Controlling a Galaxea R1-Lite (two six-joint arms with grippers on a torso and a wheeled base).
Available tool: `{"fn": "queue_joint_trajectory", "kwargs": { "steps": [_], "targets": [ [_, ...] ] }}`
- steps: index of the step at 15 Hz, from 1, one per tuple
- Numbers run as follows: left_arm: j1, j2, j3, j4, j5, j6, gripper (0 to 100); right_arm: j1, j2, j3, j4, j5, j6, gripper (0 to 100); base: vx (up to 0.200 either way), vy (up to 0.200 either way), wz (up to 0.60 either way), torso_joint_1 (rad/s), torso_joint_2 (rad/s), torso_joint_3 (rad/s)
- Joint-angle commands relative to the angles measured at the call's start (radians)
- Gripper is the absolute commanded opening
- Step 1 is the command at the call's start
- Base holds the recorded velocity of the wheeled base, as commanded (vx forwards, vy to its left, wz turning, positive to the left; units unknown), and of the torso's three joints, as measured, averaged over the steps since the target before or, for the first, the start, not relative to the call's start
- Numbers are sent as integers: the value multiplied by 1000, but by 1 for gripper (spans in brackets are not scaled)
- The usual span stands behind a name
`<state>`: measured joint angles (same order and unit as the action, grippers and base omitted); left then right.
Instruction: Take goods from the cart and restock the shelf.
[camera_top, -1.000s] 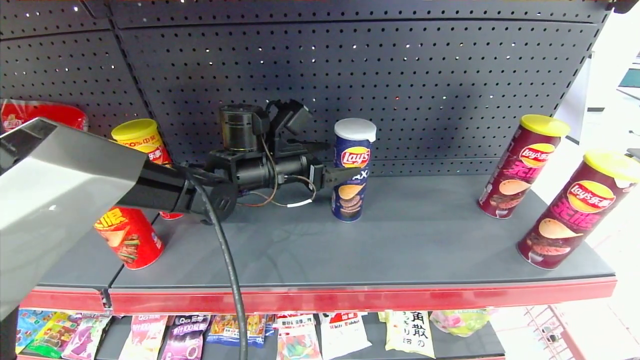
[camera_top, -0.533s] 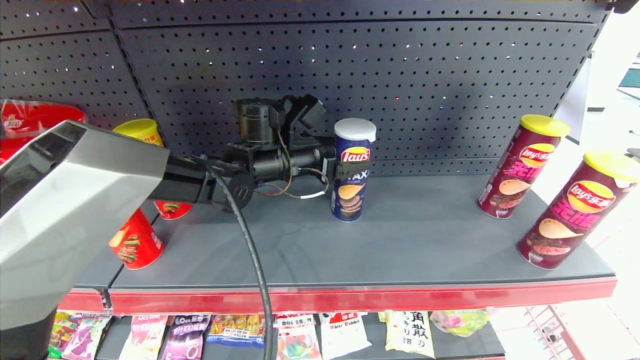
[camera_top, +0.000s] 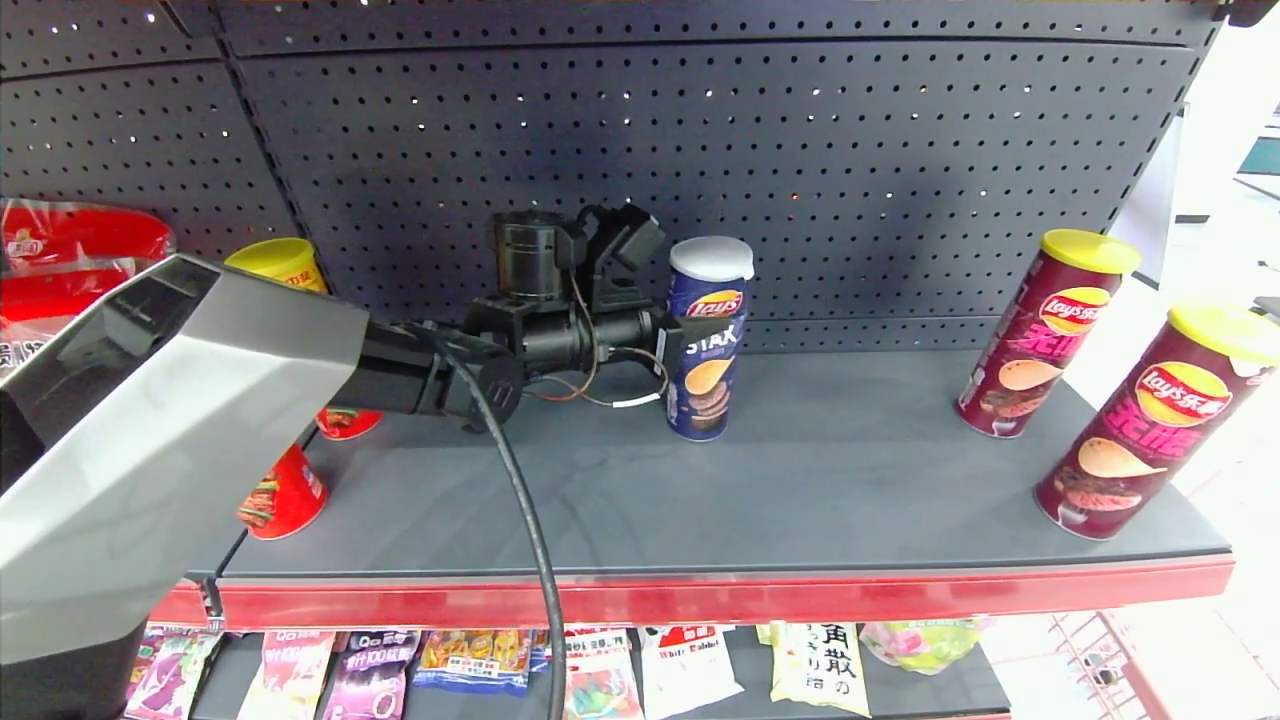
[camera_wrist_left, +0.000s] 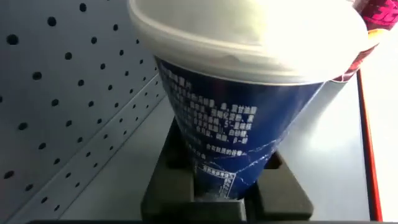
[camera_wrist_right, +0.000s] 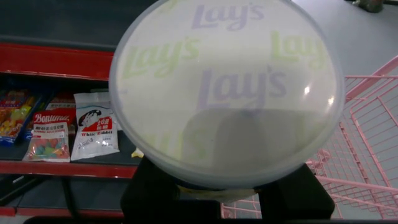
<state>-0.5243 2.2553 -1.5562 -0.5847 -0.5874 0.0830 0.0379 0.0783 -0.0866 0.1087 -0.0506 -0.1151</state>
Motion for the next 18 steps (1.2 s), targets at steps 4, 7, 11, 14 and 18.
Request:
{"fn": "queue_joint_trajectory", "kwargs": {
  "steps": [4,7,11,14,18],
  "targets": [
    [1,-154,176,-1,-20,-2,0,2,-2,1,0,0,0,0,0,0,0,0,0,0],
    [7,-310,372,-29,-49,-2,0,0,-2,1,0,0,2,0,0,0,0,0,0,0],
    [7,-477,642,-103,-84,-2,0,4,-2,1,0,5,2,0,0,0,0,0,0,0],
    [7,-481,748,-230,-84,0,0,4,-2,-1,-1,3,2,0,0,0,0,0,0,0],
    [9,-467,754,-241,-94,4,0,4,-2,-9,-1,2,2,0,0,0,0,0,0,0]
  ]
}}
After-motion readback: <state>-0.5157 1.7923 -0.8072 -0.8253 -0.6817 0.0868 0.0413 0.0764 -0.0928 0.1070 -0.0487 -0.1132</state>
